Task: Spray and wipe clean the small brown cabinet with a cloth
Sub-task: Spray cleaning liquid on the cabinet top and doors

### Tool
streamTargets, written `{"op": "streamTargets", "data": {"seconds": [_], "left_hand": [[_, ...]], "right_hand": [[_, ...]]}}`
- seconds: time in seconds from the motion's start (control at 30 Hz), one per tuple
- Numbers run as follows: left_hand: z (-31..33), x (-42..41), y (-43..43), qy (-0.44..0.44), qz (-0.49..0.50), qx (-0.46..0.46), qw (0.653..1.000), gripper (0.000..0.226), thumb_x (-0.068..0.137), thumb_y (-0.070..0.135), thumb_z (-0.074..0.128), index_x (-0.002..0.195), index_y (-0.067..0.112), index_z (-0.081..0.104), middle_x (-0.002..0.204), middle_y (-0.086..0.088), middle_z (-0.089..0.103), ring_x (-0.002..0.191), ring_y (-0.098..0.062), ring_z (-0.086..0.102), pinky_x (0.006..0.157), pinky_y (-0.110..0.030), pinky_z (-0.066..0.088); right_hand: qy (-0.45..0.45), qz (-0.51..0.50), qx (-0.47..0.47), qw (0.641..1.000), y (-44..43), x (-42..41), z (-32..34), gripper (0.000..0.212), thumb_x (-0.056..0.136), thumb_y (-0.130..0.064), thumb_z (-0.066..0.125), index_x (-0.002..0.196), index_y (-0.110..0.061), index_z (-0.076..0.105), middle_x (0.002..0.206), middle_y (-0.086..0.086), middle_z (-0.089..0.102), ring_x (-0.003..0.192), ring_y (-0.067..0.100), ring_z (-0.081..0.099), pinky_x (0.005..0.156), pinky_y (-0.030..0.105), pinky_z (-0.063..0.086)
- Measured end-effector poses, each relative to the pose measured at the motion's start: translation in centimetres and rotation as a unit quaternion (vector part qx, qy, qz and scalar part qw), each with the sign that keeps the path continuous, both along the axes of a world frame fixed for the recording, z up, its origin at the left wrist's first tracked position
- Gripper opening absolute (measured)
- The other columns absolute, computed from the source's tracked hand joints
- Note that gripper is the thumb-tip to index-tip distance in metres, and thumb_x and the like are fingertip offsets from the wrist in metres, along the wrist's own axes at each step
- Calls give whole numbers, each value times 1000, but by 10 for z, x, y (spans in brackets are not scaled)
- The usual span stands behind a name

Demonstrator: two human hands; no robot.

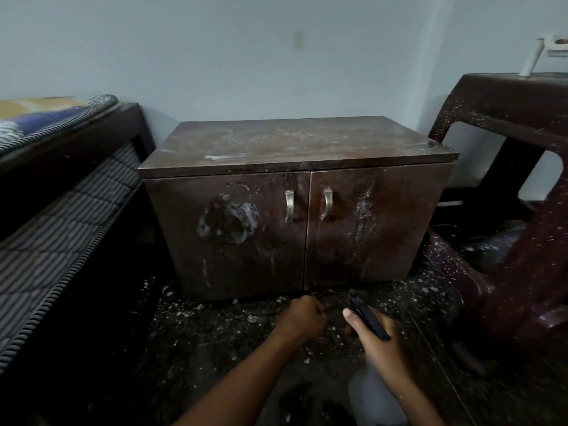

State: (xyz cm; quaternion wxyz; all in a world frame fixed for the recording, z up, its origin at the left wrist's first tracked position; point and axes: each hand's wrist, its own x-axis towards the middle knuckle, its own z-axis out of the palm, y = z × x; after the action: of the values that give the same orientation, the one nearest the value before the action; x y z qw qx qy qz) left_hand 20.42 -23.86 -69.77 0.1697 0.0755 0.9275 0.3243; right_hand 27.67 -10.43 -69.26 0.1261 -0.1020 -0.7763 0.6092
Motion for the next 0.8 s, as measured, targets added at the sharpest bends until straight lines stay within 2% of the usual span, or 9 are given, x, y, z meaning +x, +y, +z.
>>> {"op": "streamTargets", "data": {"seconds": [0.13, 0.27, 0.33, 0.4, 0.5, 0.57, 0.67, 0.8], "left_hand": [[-2, -5, -15, -13, 30, -4, 999, 22, 84, 24, 54, 93, 13, 71, 104, -11, 70, 101, -24, 64, 87, -32, 51], [0, -10, -34, -28, 50, -12, 998, 23, 85, 25, 54, 93, 12, 71, 105, -12, 70, 102, -24, 63, 88, -33, 50], [-4, -11, -44, -44, 56, -30, 997, 25, 85, 24, 52, 93, 9, 70, 108, -14, 68, 103, -26, 62, 90, -36, 50], [-9, -12, -53, -58, 62, -56, 995, 30, 85, 26, 52, 97, 4, 68, 111, -18, 66, 105, -30, 61, 91, -38, 49], [-16, -10, -60, -71, 58, -99, 991, 39, 86, 31, 52, 107, -1, 63, 118, -21, 62, 109, -34, 58, 94, -43, 47], [-18, -9, -62, -81, 52, -120, 988, 41, 87, 33, 52, 111, 2, 62, 122, -20, 60, 112, -34, 57, 97, -44, 46], [-18, -10, -65, -92, 58, -112, 988, 40, 84, 31, 55, 115, 6, 61, 125, -16, 59, 114, -32, 56, 99, -43, 45], [-10, -17, -82, -103, 96, -72, 987, 42, 87, 39, 51, 107, 4, 64, 117, -18, 62, 108, -31, 58, 96, -41, 46]], "right_hand": [[6, 13, 20, 1000, -15, -11, -4, 39, 86, -12, 63, 51, -3, 48, 51, 10, 45, 45, 10, 44, 52, 28, 32], [18, 37, 60, 997, -26, -16, -4, 41, 86, -12, 63, 49, -12, 43, 47, 0, 40, 44, 8, 44, 46, 18, 27], [4, 80, 86, 993, -30, -19, -3, 35, 86, -14, 64, 55, -8, 50, 51, 4, 46, 50, 10, 50, 50, 20, 30], [-12, 119, 92, 989, -34, -20, -2, 27, 85, -15, 64, 62, -4, 56, 60, 16, 55, 62, 26, 58, 55, 27, 33], [-19, 139, 97, 985, -42, -21, 2, 19, 86, -15, 63, 71, -3, 61, 70, 22, 60, 67, 32, 58, 57, 29, 36], [-5, 127, 102, 987, -48, -23, 8, 25, 86, -13, 63, 64, -3, 56, 60, 19, 54, 58, 27, 55, 55, 28, 34], [8, 142, 132, 981, -61, -27, 18, 36, 85, -11, 63, 53, -13, 45, 50, 0, 42, 49, 13, 45, 47, 18, 26], [0, 204, 153, 967, -74, -30, 28, 24, 86, -16, 63, 63, -15, 54, 55, -3, 47, 49, 7, 46, 47, 16, 30]]}}
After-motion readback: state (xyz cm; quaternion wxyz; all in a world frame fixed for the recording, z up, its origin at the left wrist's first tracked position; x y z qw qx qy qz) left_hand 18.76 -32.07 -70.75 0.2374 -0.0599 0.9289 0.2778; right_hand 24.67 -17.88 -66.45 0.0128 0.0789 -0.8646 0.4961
